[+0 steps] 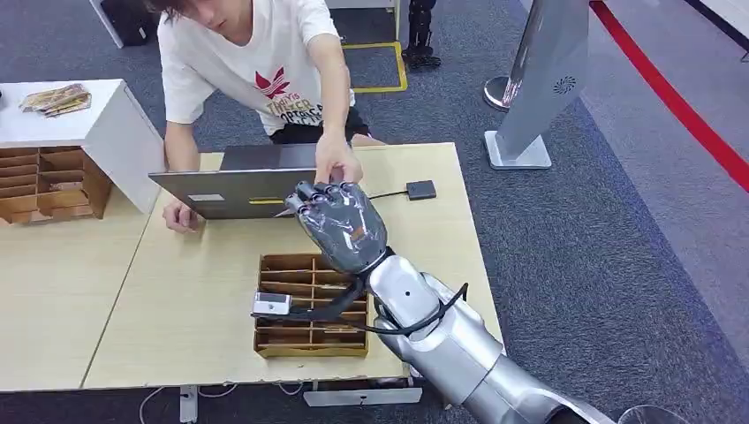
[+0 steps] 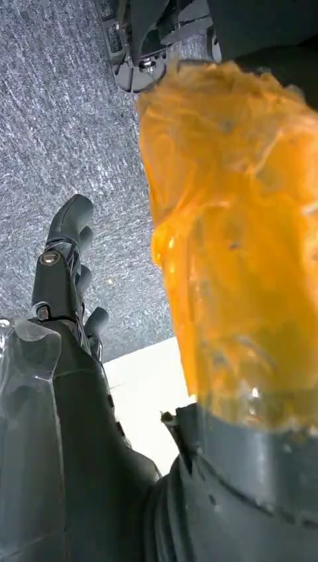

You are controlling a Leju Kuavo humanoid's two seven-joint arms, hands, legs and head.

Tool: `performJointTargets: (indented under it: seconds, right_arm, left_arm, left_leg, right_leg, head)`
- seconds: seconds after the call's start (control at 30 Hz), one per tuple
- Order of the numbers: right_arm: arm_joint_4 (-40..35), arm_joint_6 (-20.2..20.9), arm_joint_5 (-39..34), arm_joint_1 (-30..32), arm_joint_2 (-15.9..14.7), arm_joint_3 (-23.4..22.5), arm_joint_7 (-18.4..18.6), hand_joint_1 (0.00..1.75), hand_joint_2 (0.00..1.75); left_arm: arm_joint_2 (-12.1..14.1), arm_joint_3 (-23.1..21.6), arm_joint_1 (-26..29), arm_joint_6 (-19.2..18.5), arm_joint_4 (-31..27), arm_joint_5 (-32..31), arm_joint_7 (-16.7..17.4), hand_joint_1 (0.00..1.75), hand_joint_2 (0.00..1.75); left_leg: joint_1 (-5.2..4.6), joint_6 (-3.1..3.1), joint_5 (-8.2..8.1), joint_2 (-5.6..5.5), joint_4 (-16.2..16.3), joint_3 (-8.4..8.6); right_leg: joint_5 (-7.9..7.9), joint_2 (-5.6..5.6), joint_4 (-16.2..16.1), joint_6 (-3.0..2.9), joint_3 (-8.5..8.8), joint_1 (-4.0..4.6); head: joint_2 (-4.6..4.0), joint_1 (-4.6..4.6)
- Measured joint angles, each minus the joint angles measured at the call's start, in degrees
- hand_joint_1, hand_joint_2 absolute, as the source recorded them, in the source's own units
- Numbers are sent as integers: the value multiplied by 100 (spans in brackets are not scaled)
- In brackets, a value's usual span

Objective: Pass the card to the sensor for recognition and then transmit it.

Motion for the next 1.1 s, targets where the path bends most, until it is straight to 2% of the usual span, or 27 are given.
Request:
performJointTargets:
  seconds: [0.2,0.3,0.37,0.57,0.7,0.77,0.87,1.0,1.1]
  right_arm:
    - [48,17,-180,26,0,0,-22,175,175]
    - [48,197,-672,112,9,-22,-204,175,175]
    - [-11,556,-1394,240,22,-96,-400,175,175]
    - [-806,2507,-4539,855,87,-589,-677,175,175]
    - [-1369,3277,-6329,1255,90,-980,-673,175,175]
    - [-1606,3421,-7019,1420,79,-1162,-686,175,175]
    - [-1897,3484,-7582,1667,0,-1392,-743,175,175]
    - [-2114,3473,-7714,1848,-79,-1541,-769,175,175]
    - [-2284,3473,-7595,1986,-271,-1591,-804,175,175]
  left_arm:
    - [0,0,0,4,0,-2,7,0,0]
    - [0,0,0,9,0,0,11,0,0]
    - [-2,0,1,13,0,22,15,0,0]
    - [-26,0,9,68,0,170,17,0,0]
    - [-26,0,28,133,0,262,2,0,0]
    - [-26,0,37,161,0,319,-20,0,0]
    - [-24,4,62,203,0,391,-57,0,0]
    - [-24,13,83,223,0,437,-68,0,0]
    - [-24,59,97,236,0,507,-114,0,0]
  left_leg:
    - [0,0,0,0,0,0]
    - [0,0,0,0,0,0]
    - [0,0,0,0,0,0]
    - [0,0,-1,-2,0,-1]
    - [0,0,-1,-1,0,-4]
    - [0,1,-1,-1,0,-3]
    - [-1,1,-1,-1,0,-4]
    - [-1,1,-1,1,0,-2]
    - [0,1,-1,0,0,-2]
  right_leg:
    - [0,0,0,0,0,0]
    - [0,0,0,0,0,0]
    - [0,-1,0,0,0,0]
    - [-1,-1,0,0,-2,0]
    - [-1,-1,-1,0,-5,0]
    - [-1,-1,-1,1,-5,0]
    - [-1,-1,-1,1,-4,0]
    - [-1,0,-1,1,-5,0]
    - [-1,-1,-2,0,-4,0]
  head:
    - [0,0]
    - [0,0]
    - [0,0]
    - [0,0]
    - [0,0]
    - [0,0]
    - [0,2]
    - [0,0]
    - [0,0]
